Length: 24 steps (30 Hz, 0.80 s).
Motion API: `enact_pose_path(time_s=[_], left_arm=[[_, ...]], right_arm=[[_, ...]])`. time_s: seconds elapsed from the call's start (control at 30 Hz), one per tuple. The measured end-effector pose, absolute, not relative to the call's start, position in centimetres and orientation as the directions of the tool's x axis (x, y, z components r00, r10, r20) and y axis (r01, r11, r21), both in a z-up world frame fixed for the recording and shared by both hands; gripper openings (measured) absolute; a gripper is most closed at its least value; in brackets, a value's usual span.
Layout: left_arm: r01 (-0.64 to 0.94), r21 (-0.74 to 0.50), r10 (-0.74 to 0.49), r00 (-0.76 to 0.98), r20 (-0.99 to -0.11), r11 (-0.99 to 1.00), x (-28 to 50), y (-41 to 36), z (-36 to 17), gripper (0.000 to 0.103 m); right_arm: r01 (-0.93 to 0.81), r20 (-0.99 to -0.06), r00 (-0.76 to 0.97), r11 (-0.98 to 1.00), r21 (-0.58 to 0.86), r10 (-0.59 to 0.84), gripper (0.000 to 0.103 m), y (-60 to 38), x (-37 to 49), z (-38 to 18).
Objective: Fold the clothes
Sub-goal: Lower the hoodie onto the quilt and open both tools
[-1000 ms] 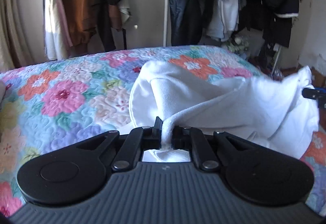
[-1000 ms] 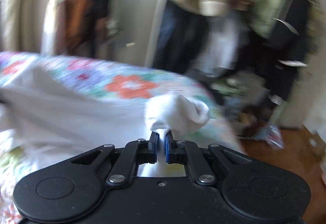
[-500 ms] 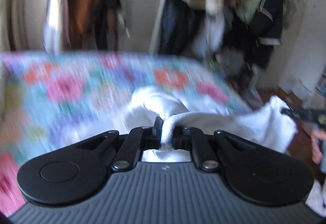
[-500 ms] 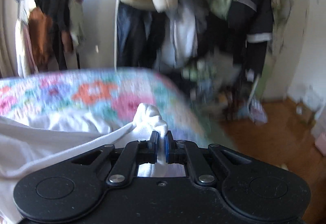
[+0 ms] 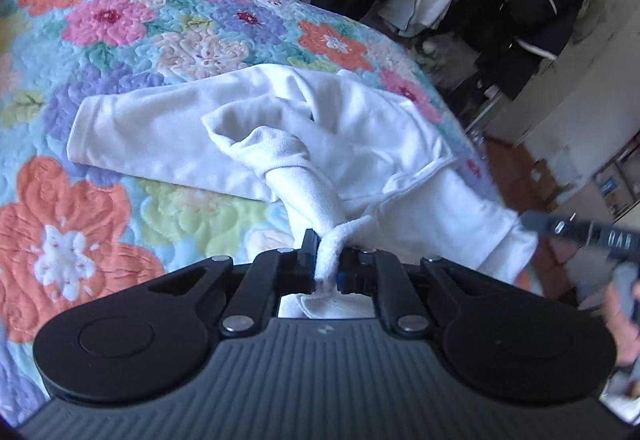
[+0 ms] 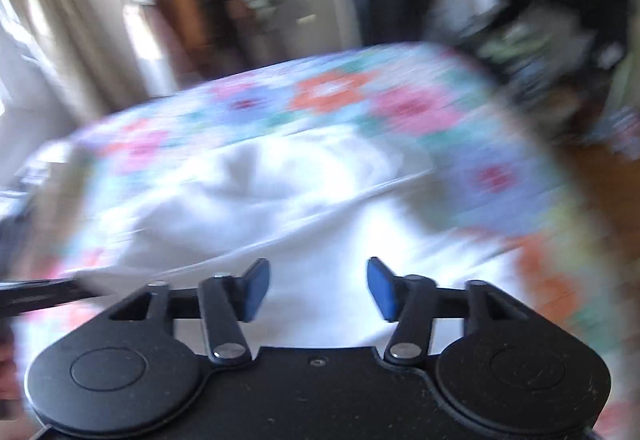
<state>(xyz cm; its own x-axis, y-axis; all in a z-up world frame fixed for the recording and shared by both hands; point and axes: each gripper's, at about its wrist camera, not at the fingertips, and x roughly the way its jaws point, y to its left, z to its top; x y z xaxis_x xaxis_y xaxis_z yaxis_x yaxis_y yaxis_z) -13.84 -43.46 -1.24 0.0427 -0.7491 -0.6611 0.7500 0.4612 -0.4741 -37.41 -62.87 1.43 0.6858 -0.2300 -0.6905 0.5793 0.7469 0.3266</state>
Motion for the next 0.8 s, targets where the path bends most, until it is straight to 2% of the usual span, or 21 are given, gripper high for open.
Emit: enact_pose_path(time_s=[0.13,0.27,0.33,0.37,0.43,0.47,0.5,0.53,0.6,0.7,0.77,0.8], left_arm=[[0.711,-0.519,-0.750,0.018,-0.661,0.474,-13.4,-42.8,-1.9,0.008],[0.701,-0.547,-0.764,-0.004,-0.645,0.458,-13.5,-42.7,-2.3,0.008],[0.715,-0.543,-0.771,-0.009,-0.637,0.440,-13.6,-42.5,-2.1,0.008],[0.721,-0.539,-0.772,-0.009,-0.636,0.436,-13.6,-42.5,-1.9,0.008],[0.733,-0.528,-0.770,-0.009,-0.638,0.429,-13.7,-42.4,-1.8,0.008],[0.734,-0.525,-0.767,-0.009,-0.642,0.431,-13.7,-42.4,-1.9,0.008],[0.735,-0.522,-0.764,-0.009,-0.645,0.433,-13.7,-42.4,-1.9,0.008],[0.732,-0.519,-0.758,-0.006,-0.652,0.441,-13.6,-42.4,-2.1,0.008],[0.703,-0.533,-0.753,0.005,-0.658,0.471,-13.3,-42.1,-2.6,0.008],[0.636,-0.601,-0.773,-0.012,-0.634,0.483,-12.4,-41.4,-3.0,0.013],[0.612,-0.629,-0.786,-0.018,-0.617,0.480,-12.2,-41.1,-3.0,0.033],[0.609,-0.632,-0.790,-0.014,-0.613,0.480,-12.2,-41.0,-2.8,0.037]], right_arm=[[0.341,-0.611,0.787,0.882,0.325,-0.079,0.061,-58.0,-34.1,0.1],[0.224,-0.663,0.746,0.961,0.160,-0.064,0.061,-53.6,-30.8,-0.6],[0.213,-0.691,0.712,0.976,0.037,-0.129,0.062,-51.9,-29.2,-1.0],[0.214,-0.692,0.699,0.976,-0.040,-0.182,0.064,-51.2,-28.5,-1.2],[0.247,-0.675,0.671,0.951,-0.187,-0.307,0.088,-50.5,-27.8,-1.9],[0.269,-0.673,0.648,0.933,-0.238,-0.358,0.087,-50.7,-27.1,-2.5],[0.274,-0.684,0.633,0.931,-0.242,-0.364,0.080,-51.0,-26.7,-3.1],[0.267,-0.705,0.633,0.945,-0.191,-0.321,0.049,-51.4,-26.6,-3.3],[0.272,-0.721,0.649,0.959,-0.077,-0.243,0.006,-52.2,-26.9,-3.3],[0.323,-0.678,0.674,0.942,-0.088,-0.294,0.006,-52.4,-27.7,-2.4],[0.369,-0.653,0.670,0.922,-0.120,-0.353,0.005,-53.0,-28.4,-1.3],[0.392,-0.642,0.664,0.910,-0.135,-0.382,0.005,-53.5,-28.8,-0.7]])
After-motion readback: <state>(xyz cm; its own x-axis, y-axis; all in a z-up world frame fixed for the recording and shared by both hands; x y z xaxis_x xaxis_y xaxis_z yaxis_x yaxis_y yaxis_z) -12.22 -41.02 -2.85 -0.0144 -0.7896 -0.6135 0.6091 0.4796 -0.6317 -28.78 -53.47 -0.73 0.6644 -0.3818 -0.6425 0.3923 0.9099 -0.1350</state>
